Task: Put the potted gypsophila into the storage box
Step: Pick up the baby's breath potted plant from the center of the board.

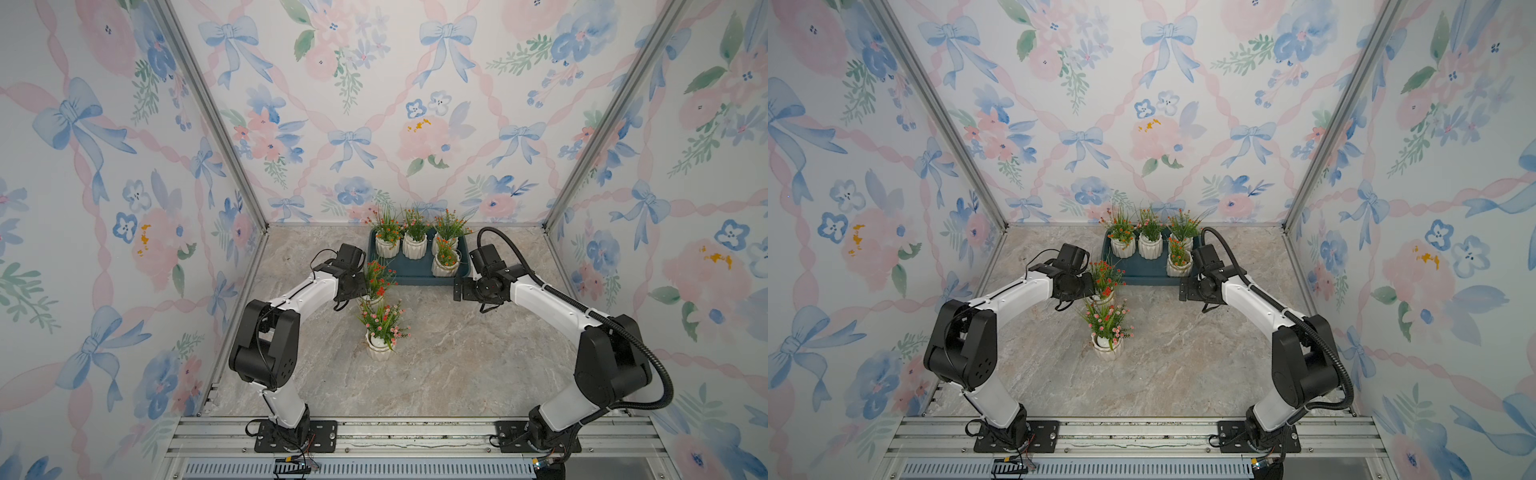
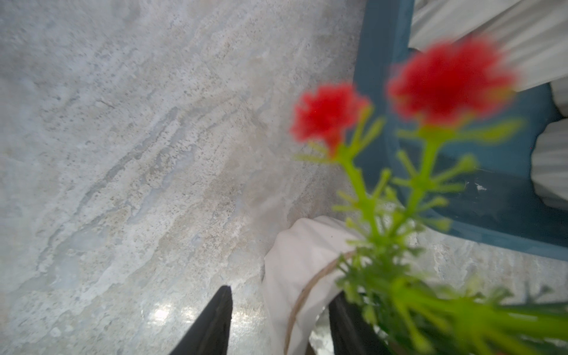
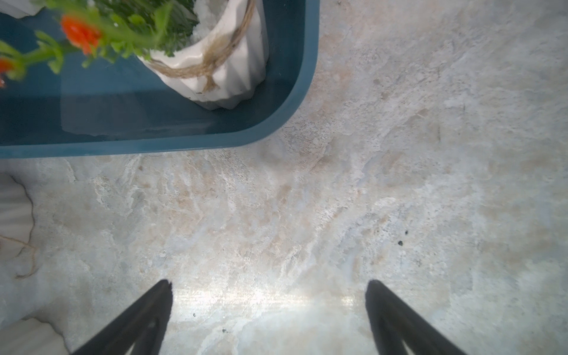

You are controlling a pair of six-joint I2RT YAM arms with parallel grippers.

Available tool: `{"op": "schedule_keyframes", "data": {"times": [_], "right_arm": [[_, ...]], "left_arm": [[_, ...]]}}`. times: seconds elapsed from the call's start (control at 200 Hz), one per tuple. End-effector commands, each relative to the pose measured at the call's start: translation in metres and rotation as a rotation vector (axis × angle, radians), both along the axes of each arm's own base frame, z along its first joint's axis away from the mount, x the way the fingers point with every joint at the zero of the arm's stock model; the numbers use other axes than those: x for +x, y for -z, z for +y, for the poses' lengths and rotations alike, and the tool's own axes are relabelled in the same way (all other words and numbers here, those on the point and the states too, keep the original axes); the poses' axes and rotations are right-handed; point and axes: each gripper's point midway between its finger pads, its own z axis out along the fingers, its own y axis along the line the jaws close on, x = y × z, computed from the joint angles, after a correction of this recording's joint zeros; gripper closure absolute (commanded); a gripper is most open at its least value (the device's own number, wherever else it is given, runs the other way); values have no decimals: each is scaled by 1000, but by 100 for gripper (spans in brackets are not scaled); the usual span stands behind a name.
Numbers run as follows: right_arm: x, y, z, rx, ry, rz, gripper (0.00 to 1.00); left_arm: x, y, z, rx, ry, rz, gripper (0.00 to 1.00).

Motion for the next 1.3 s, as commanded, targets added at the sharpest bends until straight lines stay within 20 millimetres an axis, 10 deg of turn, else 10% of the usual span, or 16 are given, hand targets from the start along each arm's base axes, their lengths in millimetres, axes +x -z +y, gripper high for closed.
{"op": "schedule_keyframes", "data": {"times": [0.0, 1.295], "right_arm": [[-4, 20, -3, -6, 14, 55, 1], [-1, 25, 2, 4, 18, 73, 0]], "left_arm": [[-1, -9, 2, 26, 20, -2, 49], [-3, 11, 21, 131, 52, 80, 57]]}}
